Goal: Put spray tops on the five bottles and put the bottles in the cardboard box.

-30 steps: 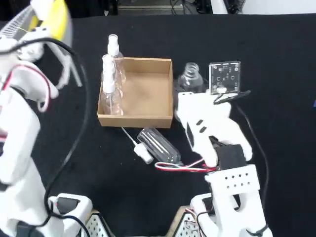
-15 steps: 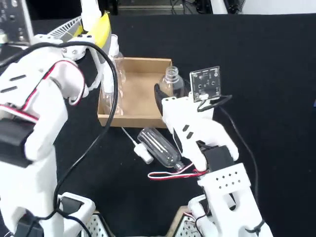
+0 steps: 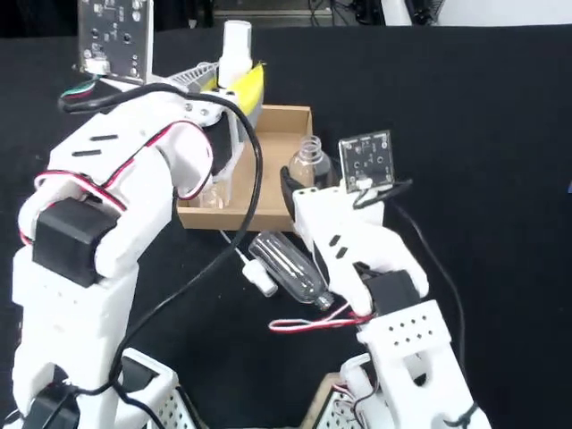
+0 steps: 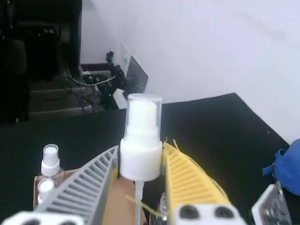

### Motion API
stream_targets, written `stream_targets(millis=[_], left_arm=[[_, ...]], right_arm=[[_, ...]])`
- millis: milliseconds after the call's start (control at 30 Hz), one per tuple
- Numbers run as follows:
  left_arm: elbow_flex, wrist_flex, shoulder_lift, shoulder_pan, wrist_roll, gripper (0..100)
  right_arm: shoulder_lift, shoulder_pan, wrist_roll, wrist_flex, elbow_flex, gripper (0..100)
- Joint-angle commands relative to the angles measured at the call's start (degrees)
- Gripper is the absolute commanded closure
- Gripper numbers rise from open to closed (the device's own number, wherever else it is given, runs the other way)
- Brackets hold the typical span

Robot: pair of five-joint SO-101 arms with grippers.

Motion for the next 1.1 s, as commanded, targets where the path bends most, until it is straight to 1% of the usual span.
stream_targets(millis=[0, 200, 267, 400, 733, 933, 1067], left_arm=[[2.7, -8.0, -0.6, 0.7, -0.1, 90], [12.3, -19.1, -0.7, 1.6, -0.1, 90], [14.4, -22.7, -0.7, 3.2, -0.1, 90], [16.8, -27.6, -0.7, 4.0, -0.1, 90], [16.9, -33.5, -0.7, 4.1, 0.1, 90], [16.9, -33.6, -0.7, 4.2, 8.5, 90], [16.9, -33.6, -0.6, 4.1, 9.6, 90]], right_arm=[[-5.9, -0.9, 0.9, -0.8, 1.3, 97.0], [-11.4, -0.9, 0.5, -0.8, 4.1, 97.0], [-11.9, -0.9, 0.4, -0.8, 4.8, 97.0], [-12.2, -0.9, 0.4, -0.8, 5.1, 97.0], [-12.0, -0.9, 0.4, -0.9, 5.8, 97.0], [-12.0, -0.9, 0.4, -0.9, 5.8, 97.0], [-12.0, -0.9, 0.4, -0.9, 5.8, 97.0]])
